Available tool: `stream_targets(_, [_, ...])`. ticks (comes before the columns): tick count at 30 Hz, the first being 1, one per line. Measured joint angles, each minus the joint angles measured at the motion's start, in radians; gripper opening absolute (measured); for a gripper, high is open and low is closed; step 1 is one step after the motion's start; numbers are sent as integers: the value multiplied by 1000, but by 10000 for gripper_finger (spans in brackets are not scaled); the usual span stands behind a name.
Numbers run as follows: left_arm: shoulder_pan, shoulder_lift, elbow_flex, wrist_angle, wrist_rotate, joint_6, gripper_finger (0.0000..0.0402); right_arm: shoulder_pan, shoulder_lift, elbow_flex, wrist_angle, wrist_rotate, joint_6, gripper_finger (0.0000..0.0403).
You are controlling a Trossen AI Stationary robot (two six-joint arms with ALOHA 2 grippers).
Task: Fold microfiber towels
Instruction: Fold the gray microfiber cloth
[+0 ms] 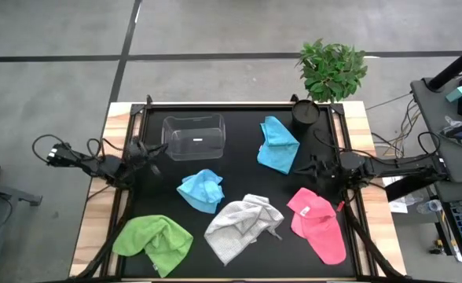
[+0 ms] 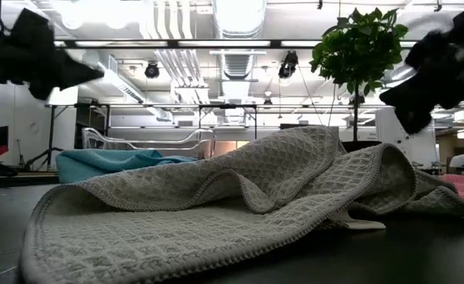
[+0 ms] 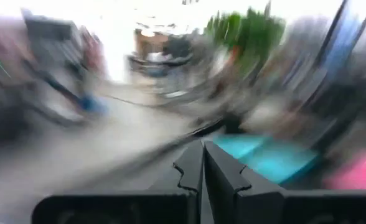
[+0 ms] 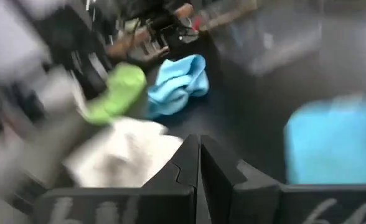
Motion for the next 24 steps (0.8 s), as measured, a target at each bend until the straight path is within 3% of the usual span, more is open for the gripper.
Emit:
stream_targets(2, [-1, 5, 0, 45, 39, -318, 0, 0, 0, 0, 5, 0, 262, 9])
stream_targets(5, [1, 1, 0, 72, 6, -405, 0, -7, 0, 0, 16, 35, 408, 9])
stream_targets(8, [0, 1, 0, 71, 24, -480, 0, -7, 2, 0, 17, 130, 311, 9])
stream_targets(13, [-1, 47, 0, 44, 191, -519, 0, -7, 3, 0, 19, 176, 140, 9])
stream_targets(18, [0, 127, 0, 111, 200, -518, 0, -7, 7, 0, 17, 176, 139, 9])
stream_targets(24, [0, 249, 0, 303, 197, -411, 0, -7, 7, 0, 16, 176, 139, 9])
